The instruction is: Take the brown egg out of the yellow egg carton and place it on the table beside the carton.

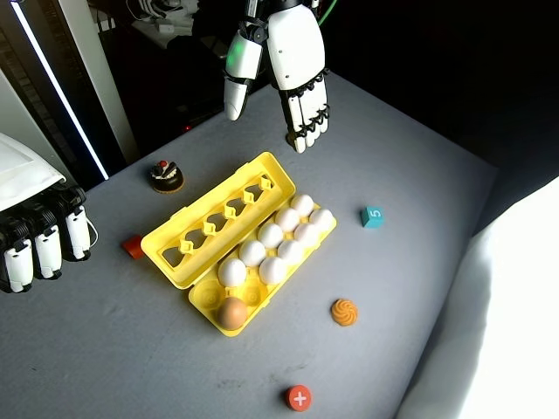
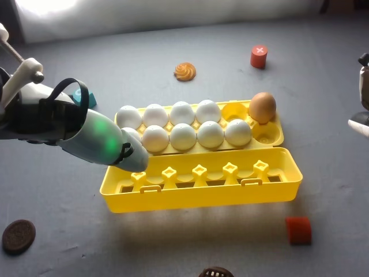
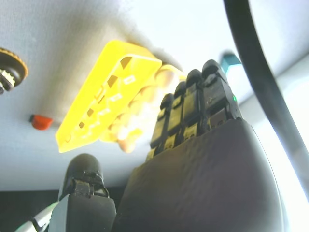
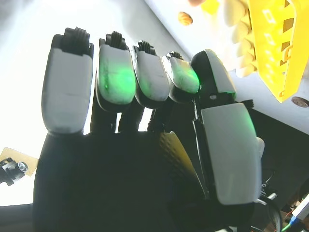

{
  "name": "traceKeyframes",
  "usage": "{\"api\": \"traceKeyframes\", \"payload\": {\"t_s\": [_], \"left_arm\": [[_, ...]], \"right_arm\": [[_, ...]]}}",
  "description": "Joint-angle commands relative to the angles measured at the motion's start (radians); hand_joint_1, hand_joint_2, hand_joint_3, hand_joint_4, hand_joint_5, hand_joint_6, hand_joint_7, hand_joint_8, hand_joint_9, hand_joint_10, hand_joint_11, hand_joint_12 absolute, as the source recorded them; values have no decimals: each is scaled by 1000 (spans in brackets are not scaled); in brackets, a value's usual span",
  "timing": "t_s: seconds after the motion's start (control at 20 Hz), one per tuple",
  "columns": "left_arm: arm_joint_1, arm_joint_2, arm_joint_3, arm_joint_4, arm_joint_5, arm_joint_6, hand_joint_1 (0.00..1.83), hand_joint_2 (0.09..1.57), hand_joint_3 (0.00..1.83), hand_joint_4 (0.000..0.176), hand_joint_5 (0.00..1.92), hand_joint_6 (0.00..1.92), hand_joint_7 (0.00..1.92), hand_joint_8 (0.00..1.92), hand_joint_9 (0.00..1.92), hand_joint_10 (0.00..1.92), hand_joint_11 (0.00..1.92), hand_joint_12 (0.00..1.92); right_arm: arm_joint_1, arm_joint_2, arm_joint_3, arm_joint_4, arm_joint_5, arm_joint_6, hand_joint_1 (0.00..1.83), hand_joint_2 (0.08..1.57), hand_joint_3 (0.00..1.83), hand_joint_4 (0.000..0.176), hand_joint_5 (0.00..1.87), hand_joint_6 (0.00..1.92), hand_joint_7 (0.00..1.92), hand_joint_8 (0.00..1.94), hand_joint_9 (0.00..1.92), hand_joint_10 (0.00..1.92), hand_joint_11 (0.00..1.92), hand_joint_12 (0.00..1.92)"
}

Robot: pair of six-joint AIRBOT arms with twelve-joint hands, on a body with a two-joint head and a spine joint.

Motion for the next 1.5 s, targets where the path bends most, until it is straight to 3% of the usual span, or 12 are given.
{"api": "traceKeyframes", "payload": {"t_s": [0.0, 0.15, 0.45, 0.55, 0.6, 0.65, 0.85, 0.95, 1.05, 1.15, 1.2, 1.45], "left_arm": [[-10, 3, 3, 49, -20, 0, 0, 1103, 250, 0, 0, 0, 7, 4, 0, 0, 0, 0], [-10, 3, 3, 49, -20, -2, 0, 1215, 20, 0, 0, 0, 0, 1, 0, 0, 0, 0], [-10, 3, 3, 49, -20, -5, 0, 1218, 14, 0, 0, 0, 0, 0, 0, 0, 0, 0], [-10, 3, 4, 49, -20, -5, 0, 1217, 12, 0, 0, 0, 6, 2, 0, 0, 1, 0], [-11, 3, 4, 49, -20, -5, 0, 1219, 12, 0, 0, 0, 12, 5, 2, 1, 1, 1], [-11, 3, 4, 49, -20, -5, 0, 1221, 12, 0, 0, 0, 2, 0, 0, 0, 0, 0], [-11, 2, 1, 45, -20, -8, 0, 1226, 12, 0, 0, 0, 0, 0, 0, 0, 0, 0], [-10, 2, 1, 45, -20, -8, 0, 1224, 10, 0, 0, 0, 0, 0, 0, 0, 0, 0], [-9, 3, 1, 45, -20, -8, 0, 1226, 10, 0, 0, 0, 0, 0, 0, 0, 0, 0], [-9, 3, 0, 43, -20, -9, 0, 1227, 9, 0, 0, 0, 0, 0, 0, 0, 0, 0], [-9, 3, 0, 43, -20, -11, 0, 1226, 8, 0, 0, 0, 0, 0, 0, 0, 0, 0], [-6, 4, 0, 43, -20, -14, 0, 1234, 10, 0, 0, 0, 14, 6, 0, 0, 0, 0]], "right_arm": [[12, 3, -3, -66, 62, -1, 261, 1123, 141, 0, 188, 51, 166, 41, 153, 67, 5, 557], [14, 2, -3, -66, 58, -1, 273, 1190, 5, 0, 194, 2, 176, 1, 169, 5, 0, 550], [15, 2, -4, -66, 57, -7, 309, 1142, 0, 0, 142, 0, 35, 0, 80, 0, 0, 522], [16, 2, -4, -66, 57, -10, 505, 975, 0, 65, 147, 2, 0, 0, 2, 0, 0, 115], [18, 2, -4, -66, 60, -10, 542, 918, 0, 77, 147, 1, 0, 0, 0, 0, 0, 22], [21, 2, -4, -66, 62, -10, 649, 891, 0, 62, 160, 6, 0, 0, 0, 0, 0, 4], [76, -26, 42, -66, 40, -9, 899, 856, 0, 76, 341, 11, 0, 0, 0, 0, 0, 0], [93, -44, 71, -66, 19, -8, 935, 859, 0, 55, 352, 11, 0, 0, 0, 0, 0, 0], [116, -92, 134, -66, -5, 7, 935, 859, 0, 51, 383, 20, 0, 0, 0, 0, 0, 0], [144, -162, 221, -66, -44, 44, 941, 844, 0, 86, 569, 18, 2, 1, 0, 0, 0, 0], [149, -179, 244, -66, -60, 57, 935, 851, 0, 70, 556, 9, 0, 0, 0, 0, 0, 0], [171, -292, 389, 19, -178, 114, 909, 856, 2, 71, 580, 13, 0, 0, 0, 0, 0, 0]]}}
